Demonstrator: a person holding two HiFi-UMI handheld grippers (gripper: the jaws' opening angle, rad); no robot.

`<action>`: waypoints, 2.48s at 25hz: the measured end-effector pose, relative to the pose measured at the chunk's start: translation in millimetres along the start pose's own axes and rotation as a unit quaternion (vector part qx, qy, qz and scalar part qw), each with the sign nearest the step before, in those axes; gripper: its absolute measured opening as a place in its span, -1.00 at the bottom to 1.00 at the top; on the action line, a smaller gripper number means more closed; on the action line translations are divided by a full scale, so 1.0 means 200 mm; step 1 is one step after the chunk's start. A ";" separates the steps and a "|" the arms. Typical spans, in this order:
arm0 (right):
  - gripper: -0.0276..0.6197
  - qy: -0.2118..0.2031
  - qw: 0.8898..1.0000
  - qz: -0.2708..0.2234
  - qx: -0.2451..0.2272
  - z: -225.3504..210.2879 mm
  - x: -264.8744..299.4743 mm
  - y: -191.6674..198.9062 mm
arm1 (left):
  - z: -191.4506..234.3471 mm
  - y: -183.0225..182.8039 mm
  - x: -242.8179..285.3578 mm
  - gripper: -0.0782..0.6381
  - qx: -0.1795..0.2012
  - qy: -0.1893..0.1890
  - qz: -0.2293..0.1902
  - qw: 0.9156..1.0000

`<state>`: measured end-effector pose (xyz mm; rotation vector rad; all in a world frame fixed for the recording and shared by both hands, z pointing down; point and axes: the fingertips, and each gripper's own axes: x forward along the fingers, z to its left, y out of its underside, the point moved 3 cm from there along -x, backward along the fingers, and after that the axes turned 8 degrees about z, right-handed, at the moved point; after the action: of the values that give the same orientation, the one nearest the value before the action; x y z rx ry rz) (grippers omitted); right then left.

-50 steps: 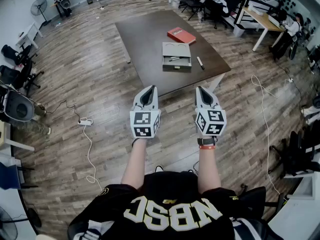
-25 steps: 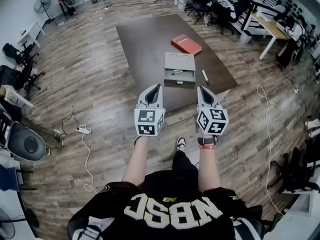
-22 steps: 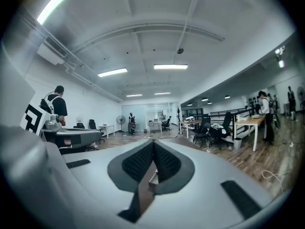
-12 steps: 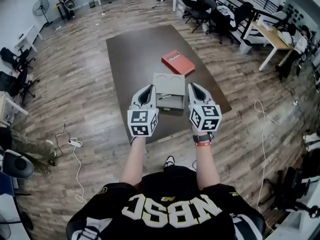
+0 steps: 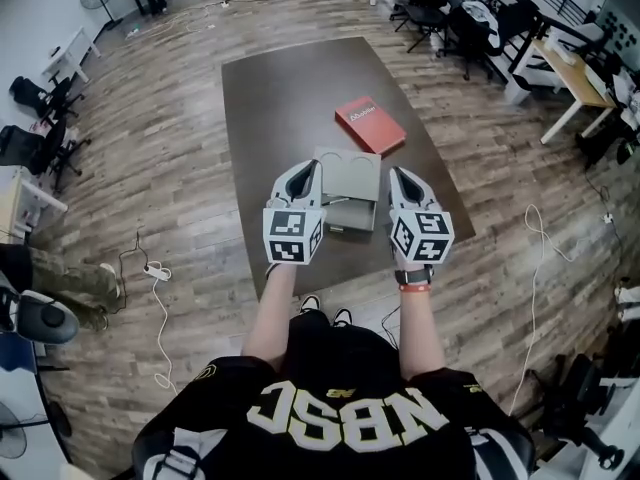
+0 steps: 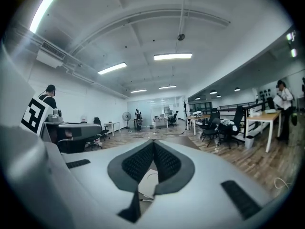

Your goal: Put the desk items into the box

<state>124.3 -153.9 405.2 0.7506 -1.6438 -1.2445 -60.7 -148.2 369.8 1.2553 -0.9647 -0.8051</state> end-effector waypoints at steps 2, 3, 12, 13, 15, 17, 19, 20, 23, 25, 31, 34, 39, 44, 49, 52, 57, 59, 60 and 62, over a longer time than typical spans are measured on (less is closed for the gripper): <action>-0.88 0.009 1.000 0.003 0.008 -0.01 0.04 0.02 | 0.01 0.00 0.07 -0.74 0.004 0.017 0.005 1.000; -0.88 0.014 1.000 0.004 0.011 -0.02 0.06 0.03 | 0.01 0.01 0.11 -0.74 0.007 0.027 0.009 1.000; -0.87 0.061 0.997 0.024 0.038 -0.22 0.14 0.10 | -0.19 0.08 0.41 -0.74 0.036 0.125 0.037 0.991; -0.86 0.066 0.996 0.029 0.043 -0.24 0.14 0.13 | -0.22 0.09 0.44 -0.74 0.037 0.136 0.041 0.989; -0.86 0.075 0.995 0.038 0.051 -0.29 0.13 0.17 | -0.28 0.13 0.49 -0.74 0.038 0.158 0.050 0.985; -0.84 0.085 0.994 0.049 0.051 -0.33 0.13 0.21 | -0.33 0.17 0.54 -0.74 0.035 0.177 0.060 0.982; -0.83 0.093 0.993 0.059 0.052 -0.35 0.12 0.25 | -0.37 0.20 0.57 -0.74 0.032 0.193 0.068 0.978; -0.82 0.096 0.992 0.065 0.054 -0.36 0.12 0.27 | -0.38 0.22 0.59 -0.74 0.032 0.199 0.072 0.977; -0.76 0.103 0.989 0.084 0.059 -0.40 0.11 0.34 | -0.45 0.27 0.62 -0.74 0.030 0.217 0.083 0.972; -0.74 0.107 0.988 0.097 0.062 -0.43 0.09 0.39 | -0.50 0.31 0.64 -0.74 0.029 0.227 0.091 0.969; -0.58 0.095 0.983 0.150 0.057 -0.46 0.12 0.56 | -0.54 0.41 0.68 -0.74 0.022 0.248 0.118 0.961; -0.54 0.097 0.979 0.170 0.059 -0.49 0.13 0.64 | -0.54 0.47 0.70 -0.74 0.022 0.251 0.133 0.959; -0.48 0.098 0.973 0.198 0.067 -0.54 0.16 0.76 | -0.53 0.59 0.71 -0.74 0.027 0.253 0.166 0.953; -0.38 0.083 0.966 0.232 0.075 -0.56 0.23 0.89 | -0.53 0.66 0.74 -0.74 0.007 0.262 0.186 0.947; -0.31 0.071 0.958 0.266 0.077 -0.58 0.30 1.03 | -0.54 0.71 0.77 -0.74 0.002 0.267 0.198 0.943; -0.30 0.067 0.952 0.293 0.062 -0.61 0.34 1.12 | -0.55 0.74 0.79 -0.74 -0.001 0.264 0.204 0.943; -0.30 0.063 0.940 0.330 0.054 -0.67 0.42 1.28 | -0.53 0.81 0.81 -0.74 -0.002 0.260 0.218 0.941; -0.30 0.063 0.937 0.339 0.058 -0.69 0.44 1.33 | -0.52 0.83 0.81 -0.74 -0.003 0.257 0.224 0.940; -0.30 0.064 0.935 0.344 0.060 -0.71 0.45 1.36 | -0.52 0.84 0.81 -0.74 -0.003 0.255 0.227 0.940; -0.30 0.064 0.931 0.353 0.068 -0.73 0.48 1.40 | -0.51 0.86 0.82 -0.74 -0.005 0.252 0.231 0.940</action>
<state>235.6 -208.9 711.4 0.2557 -1.6818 -0.5598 94.7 -229.8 559.5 1.0858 -0.7814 -0.1044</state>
